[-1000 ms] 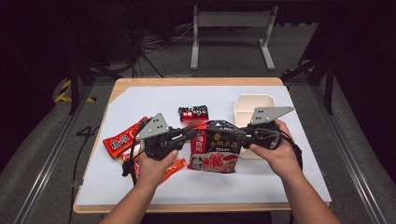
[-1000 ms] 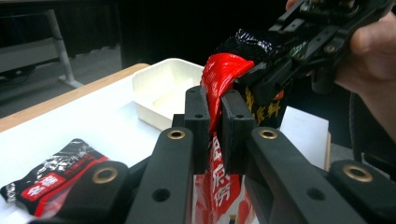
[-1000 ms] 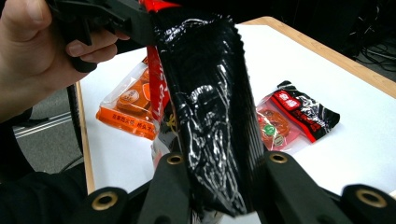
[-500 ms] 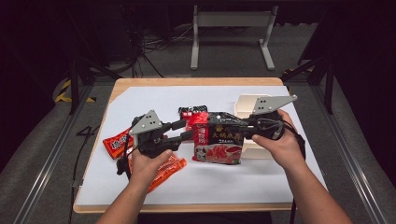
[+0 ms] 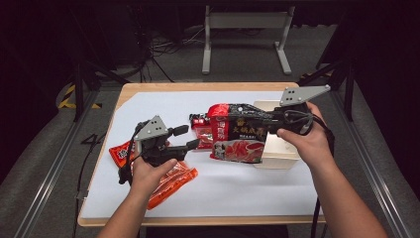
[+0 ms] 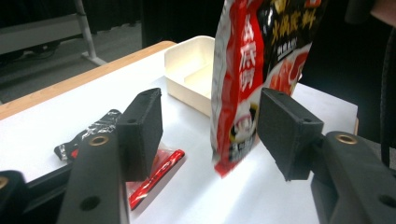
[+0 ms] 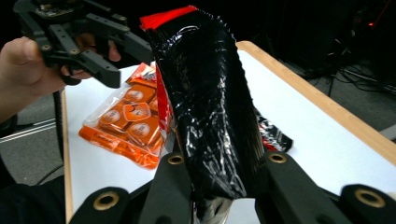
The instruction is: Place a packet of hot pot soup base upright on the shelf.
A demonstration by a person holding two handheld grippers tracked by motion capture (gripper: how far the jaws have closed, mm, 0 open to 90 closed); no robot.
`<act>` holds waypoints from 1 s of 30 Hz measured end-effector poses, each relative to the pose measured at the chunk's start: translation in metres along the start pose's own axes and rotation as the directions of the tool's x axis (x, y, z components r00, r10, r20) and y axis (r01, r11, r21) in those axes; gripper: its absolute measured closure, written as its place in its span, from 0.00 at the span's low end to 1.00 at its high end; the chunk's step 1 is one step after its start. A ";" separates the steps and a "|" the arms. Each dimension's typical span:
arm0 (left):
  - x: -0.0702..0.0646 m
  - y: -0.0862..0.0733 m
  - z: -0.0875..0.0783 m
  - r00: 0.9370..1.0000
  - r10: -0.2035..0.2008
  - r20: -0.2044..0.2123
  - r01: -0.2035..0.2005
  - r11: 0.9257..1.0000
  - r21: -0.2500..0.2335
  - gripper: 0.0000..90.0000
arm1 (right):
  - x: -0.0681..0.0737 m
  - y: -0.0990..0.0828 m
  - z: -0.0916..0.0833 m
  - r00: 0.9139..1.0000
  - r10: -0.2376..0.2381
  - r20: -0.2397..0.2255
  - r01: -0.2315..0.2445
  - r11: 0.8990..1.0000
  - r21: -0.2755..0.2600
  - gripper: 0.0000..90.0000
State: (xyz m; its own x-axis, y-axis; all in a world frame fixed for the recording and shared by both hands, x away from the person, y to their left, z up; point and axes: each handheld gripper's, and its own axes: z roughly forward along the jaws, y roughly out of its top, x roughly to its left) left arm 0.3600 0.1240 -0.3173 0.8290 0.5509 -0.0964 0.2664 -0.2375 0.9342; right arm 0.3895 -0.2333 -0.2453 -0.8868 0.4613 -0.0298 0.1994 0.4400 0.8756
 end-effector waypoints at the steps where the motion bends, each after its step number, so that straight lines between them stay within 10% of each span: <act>1: 0.002 0.000 -0.001 1.000 0.001 -0.003 -0.001 1.000 0.001 0.45 | -0.002 0.001 -0.001 1.000 0.001 0.010 -0.001 1.000 0.001 0.89; 30: 0.025 -0.007 -0.019 0.997 -0.048 -0.066 0.049 0.999 0.008 0.39 | -0.073 0.015 -0.030 0.981 -0.014 0.191 0.021 0.999 -0.031 0.88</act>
State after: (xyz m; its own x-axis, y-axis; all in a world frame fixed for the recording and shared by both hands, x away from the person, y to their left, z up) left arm 0.3691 0.1546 -0.3199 0.7810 0.6131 -0.1186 0.3105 -0.2166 0.9256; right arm 0.4443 -0.2836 -0.2155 -0.7933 0.5939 -0.1342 0.1681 0.4254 0.8892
